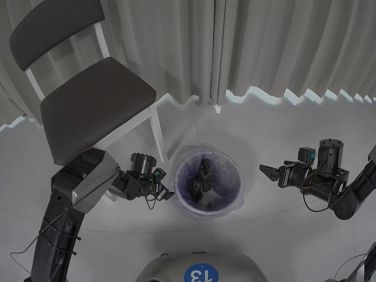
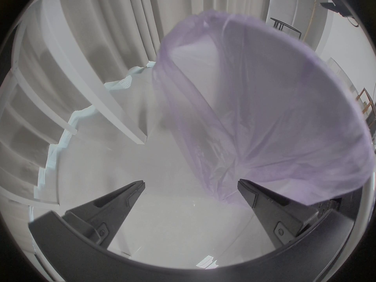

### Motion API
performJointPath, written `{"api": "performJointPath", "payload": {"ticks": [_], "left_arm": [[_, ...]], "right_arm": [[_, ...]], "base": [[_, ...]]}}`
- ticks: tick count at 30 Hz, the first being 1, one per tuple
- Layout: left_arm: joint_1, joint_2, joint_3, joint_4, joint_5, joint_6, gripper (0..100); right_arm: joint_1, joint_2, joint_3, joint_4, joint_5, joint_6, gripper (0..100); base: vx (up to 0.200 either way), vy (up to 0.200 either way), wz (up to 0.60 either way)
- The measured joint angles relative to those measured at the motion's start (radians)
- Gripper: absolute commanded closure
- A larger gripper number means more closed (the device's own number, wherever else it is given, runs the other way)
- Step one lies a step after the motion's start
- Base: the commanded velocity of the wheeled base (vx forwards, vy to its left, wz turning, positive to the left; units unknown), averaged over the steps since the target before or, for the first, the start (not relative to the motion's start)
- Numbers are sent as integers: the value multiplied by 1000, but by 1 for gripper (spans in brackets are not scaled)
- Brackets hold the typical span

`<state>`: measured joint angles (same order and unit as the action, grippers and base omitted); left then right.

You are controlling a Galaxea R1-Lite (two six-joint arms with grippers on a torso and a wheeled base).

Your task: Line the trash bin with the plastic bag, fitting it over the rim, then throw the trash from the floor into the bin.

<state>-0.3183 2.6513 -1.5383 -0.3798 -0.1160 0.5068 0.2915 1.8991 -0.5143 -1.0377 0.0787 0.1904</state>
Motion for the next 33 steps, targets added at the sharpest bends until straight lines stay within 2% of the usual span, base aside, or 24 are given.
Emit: {"api": "performJointPath", "payload": {"ticks": [8,11,20,24,33], "left_arm": [[19,-135,208,-104,-11,-5,0],[21,-203,318,-181,-13,-19,0],[-3,-462,610,-368,-26,-130,0],[-10,-584,691,-389,-38,-196,0],[3,-836,773,-393,-16,-368,0]], "right_arm": [[-3,6,0,0,0,0,0],[-3,5,4,-1,0,1,0],[13,-29,23,43,-21,4,0],[17,-81,1,197,-40,4,0],[21,-298,-133,674,-70,-4,0]], "base": [[0,0,0],[0,0,0],[0,0,0],[0,0,0],[0,0,0]]}}
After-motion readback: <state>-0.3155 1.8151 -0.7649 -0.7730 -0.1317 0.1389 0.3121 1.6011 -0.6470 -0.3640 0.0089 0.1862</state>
